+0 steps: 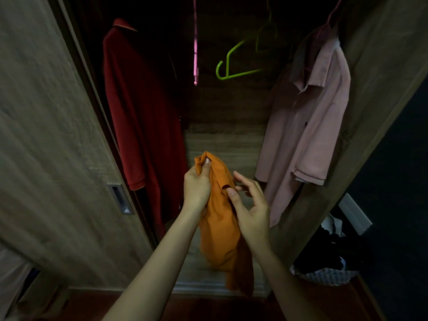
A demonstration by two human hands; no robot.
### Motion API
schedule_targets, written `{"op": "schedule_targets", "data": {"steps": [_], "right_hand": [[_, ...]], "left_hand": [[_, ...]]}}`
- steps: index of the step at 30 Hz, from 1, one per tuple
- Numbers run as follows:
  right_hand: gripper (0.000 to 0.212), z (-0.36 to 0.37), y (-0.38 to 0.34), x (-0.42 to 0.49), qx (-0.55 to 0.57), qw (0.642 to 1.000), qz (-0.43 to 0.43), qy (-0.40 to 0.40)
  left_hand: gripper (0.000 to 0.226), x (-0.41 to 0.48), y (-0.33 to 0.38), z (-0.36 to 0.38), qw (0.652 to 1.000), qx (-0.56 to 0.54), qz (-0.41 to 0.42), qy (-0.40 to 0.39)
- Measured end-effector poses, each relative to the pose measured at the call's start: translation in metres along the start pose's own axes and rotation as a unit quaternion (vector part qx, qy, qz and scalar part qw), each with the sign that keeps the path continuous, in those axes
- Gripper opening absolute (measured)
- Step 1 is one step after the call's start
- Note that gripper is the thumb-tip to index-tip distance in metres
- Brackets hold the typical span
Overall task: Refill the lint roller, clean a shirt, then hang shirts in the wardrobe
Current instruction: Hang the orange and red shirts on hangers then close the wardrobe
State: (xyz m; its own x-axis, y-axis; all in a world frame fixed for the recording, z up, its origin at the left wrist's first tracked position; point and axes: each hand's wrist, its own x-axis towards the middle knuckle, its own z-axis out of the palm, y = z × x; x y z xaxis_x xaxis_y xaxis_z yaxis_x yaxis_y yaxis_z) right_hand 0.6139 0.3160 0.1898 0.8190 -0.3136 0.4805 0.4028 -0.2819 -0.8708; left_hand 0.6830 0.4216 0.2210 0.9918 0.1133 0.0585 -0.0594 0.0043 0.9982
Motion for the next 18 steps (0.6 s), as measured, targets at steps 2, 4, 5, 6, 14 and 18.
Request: {"op": "schedule_targets", "data": {"steps": [2, 4, 5, 6, 14, 18], "right_hand": [[0.034, 0.003, 0.001, 0.002, -0.004, 1.000, -0.023, 0.008], [0.027, 0.006, 0.002, 0.005, -0.012, 0.999, -0.037, 0.021], [0.022, 0.006, 0.002, 0.008, -0.015, 0.999, -0.044, 0.028], [0.017, 0.007, 0.002, 0.010, -0.017, 0.998, -0.049, 0.034], [0.018, -0.013, -0.010, 0.041, 0.030, 0.999, -0.002, 0.016], [0.015, -0.003, -0.024, 0.050, 0.029, 0.999, 0.000, -0.037]], "left_hand": [[0.030, -0.001, 0.003, -0.001, 0.999, -0.035, -0.024, -0.020], [0.029, -0.002, 0.006, -0.003, 0.997, -0.065, -0.031, -0.041], [0.030, -0.002, 0.007, -0.004, 0.996, -0.066, -0.029, -0.049], [0.031, -0.002, 0.008, -0.005, 0.996, -0.060, -0.025, -0.054], [0.034, 0.016, -0.001, -0.032, 0.994, 0.047, 0.014, -0.095], [0.046, 0.024, -0.020, -0.035, 0.988, 0.111, 0.042, -0.095]]}}
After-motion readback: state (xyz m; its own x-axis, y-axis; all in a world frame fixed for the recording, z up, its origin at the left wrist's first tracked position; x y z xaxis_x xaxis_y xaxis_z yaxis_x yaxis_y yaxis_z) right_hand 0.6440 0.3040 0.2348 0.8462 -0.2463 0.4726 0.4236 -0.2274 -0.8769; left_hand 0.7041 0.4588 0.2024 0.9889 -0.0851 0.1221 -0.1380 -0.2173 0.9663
